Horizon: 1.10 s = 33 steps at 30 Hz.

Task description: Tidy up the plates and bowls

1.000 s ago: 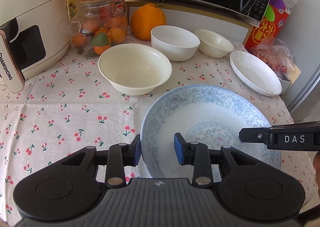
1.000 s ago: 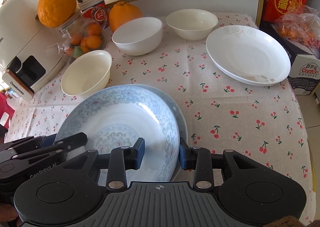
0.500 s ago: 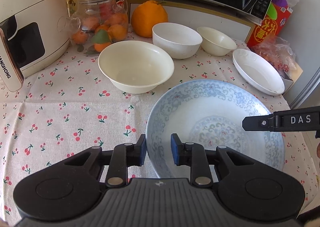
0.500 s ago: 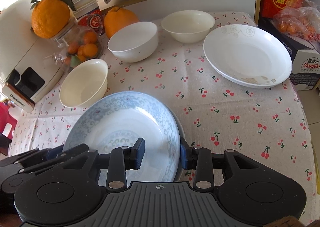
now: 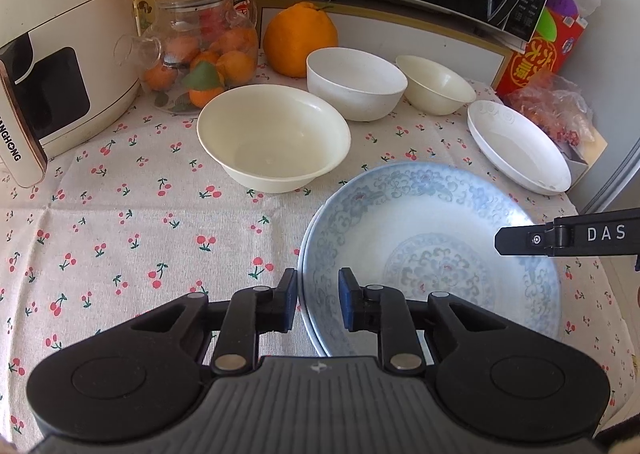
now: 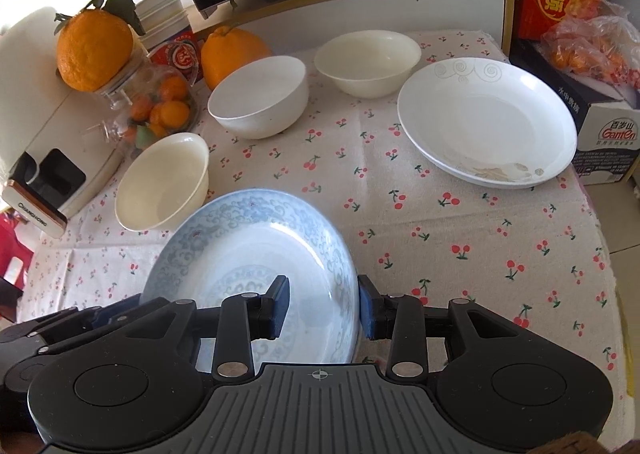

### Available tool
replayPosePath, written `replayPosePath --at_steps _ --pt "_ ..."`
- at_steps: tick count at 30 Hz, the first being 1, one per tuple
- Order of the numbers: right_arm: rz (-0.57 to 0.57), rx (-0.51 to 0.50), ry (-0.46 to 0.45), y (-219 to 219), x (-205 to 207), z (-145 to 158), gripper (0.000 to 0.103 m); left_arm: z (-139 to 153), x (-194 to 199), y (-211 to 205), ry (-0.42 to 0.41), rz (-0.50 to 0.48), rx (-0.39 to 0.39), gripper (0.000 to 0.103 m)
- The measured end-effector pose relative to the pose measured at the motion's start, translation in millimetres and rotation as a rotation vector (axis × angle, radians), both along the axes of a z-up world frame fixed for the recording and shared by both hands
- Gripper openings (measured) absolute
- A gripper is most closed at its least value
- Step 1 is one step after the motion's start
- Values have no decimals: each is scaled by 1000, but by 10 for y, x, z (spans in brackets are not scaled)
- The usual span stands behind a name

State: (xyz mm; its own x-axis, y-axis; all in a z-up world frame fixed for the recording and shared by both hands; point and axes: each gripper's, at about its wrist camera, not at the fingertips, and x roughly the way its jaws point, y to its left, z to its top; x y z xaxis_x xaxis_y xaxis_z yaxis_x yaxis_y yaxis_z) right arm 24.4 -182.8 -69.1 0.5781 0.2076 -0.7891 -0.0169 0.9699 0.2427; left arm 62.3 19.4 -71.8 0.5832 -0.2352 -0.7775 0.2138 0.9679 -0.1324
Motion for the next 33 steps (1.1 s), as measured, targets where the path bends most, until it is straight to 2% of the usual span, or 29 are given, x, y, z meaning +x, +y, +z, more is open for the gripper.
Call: replayPosePath --at_steps 3,8,10,14,16,19,22,24,28,33 --pt "19 -19 -18 32 -12 14 36 13 -9 -3 -8 -2 6 20" --pt "58 21 -40 67 -43 86 36 22 -8 3 -7 -9 -4 20" --pt "59 22 -37 80 -42 86 41 36 -9 -3 -11 -18 -7 24" --pt "37 42 -24 48 -26 63 53 75 -28 -52 -30 -49 5 39" --pt "18 55 -29 1 -28 66 64 114 -44 -81 -48 -79 6 51" --pt "-16 72 -41 -103 -51 84 79 186 -78 -135 -85 -110 15 76" --pt "-53 86 -61 -244 -74 121 86 257 -82 -229 -101 -167 32 85" --pt "-88 101 -77 -378 -87 142 88 311 -66 -303 -117 -189 49 93" --pt "-189 140 -88 -703 -76 129 88 403 7 -469 -139 -248 72 99" --pt "-355 211 -46 -1141 -23 18 88 477 203 -725 -150 -273 72 102"
